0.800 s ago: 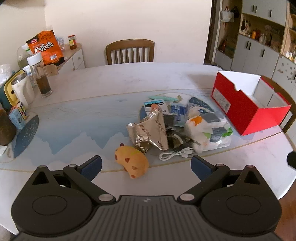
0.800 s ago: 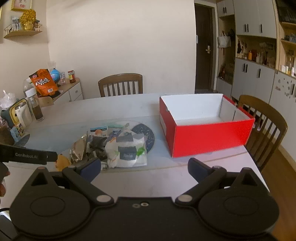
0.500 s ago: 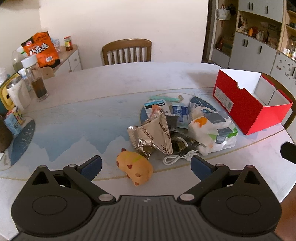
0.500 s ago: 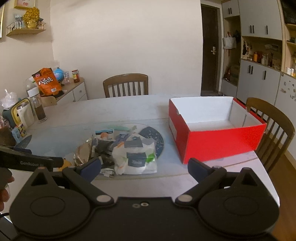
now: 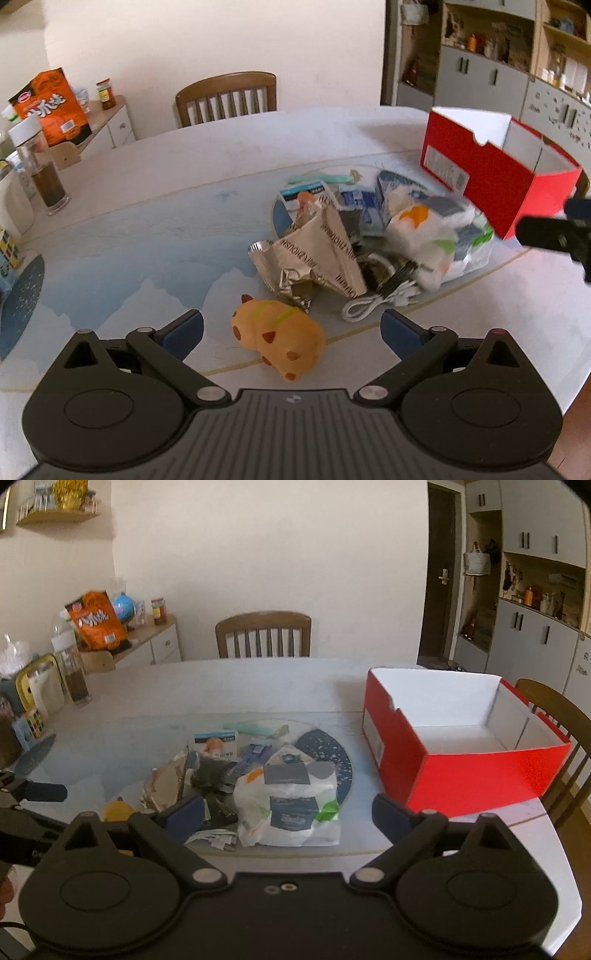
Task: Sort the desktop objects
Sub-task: 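Move left gripper to the yellow spotted toy while right reaches the white bag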
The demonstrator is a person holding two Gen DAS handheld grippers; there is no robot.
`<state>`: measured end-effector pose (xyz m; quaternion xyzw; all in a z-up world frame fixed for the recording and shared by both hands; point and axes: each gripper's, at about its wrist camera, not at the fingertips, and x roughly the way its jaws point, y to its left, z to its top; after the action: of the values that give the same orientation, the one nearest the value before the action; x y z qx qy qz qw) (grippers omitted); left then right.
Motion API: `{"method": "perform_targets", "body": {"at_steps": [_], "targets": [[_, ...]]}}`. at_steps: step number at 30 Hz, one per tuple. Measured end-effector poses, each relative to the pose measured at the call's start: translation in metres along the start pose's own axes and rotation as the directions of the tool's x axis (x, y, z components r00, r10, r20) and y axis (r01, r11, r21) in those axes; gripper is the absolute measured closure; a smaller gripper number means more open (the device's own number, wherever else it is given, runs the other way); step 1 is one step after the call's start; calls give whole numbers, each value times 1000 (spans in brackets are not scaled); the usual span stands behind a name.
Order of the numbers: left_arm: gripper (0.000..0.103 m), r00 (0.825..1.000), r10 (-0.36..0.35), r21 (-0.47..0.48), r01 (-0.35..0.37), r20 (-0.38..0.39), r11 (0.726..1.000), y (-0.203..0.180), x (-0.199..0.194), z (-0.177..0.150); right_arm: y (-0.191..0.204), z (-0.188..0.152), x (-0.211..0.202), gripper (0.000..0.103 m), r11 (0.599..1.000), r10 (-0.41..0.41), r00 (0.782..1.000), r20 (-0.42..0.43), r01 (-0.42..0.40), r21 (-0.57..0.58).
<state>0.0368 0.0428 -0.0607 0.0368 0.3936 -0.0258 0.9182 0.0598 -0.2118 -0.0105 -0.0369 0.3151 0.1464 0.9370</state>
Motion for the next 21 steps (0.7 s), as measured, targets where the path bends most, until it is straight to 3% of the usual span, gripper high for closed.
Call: {"method": "perform_targets", "body": {"at_steps": [12, 18, 21], "targets": [[1, 996, -77, 35, 79, -53, 996, 22, 42, -8, 8, 11, 60, 11, 999, -53, 995, -80, 52, -12], [2, 991, -124, 71, 128, -54, 989, 24, 49, -9, 10, 12, 84, 9, 998, -68, 991, -116, 67, -10], [3, 989, -139, 88, 144, -52, 986, 24, 52, -7, 10, 11, 93, 3, 998, -67, 989, -131, 67, -9]]}}
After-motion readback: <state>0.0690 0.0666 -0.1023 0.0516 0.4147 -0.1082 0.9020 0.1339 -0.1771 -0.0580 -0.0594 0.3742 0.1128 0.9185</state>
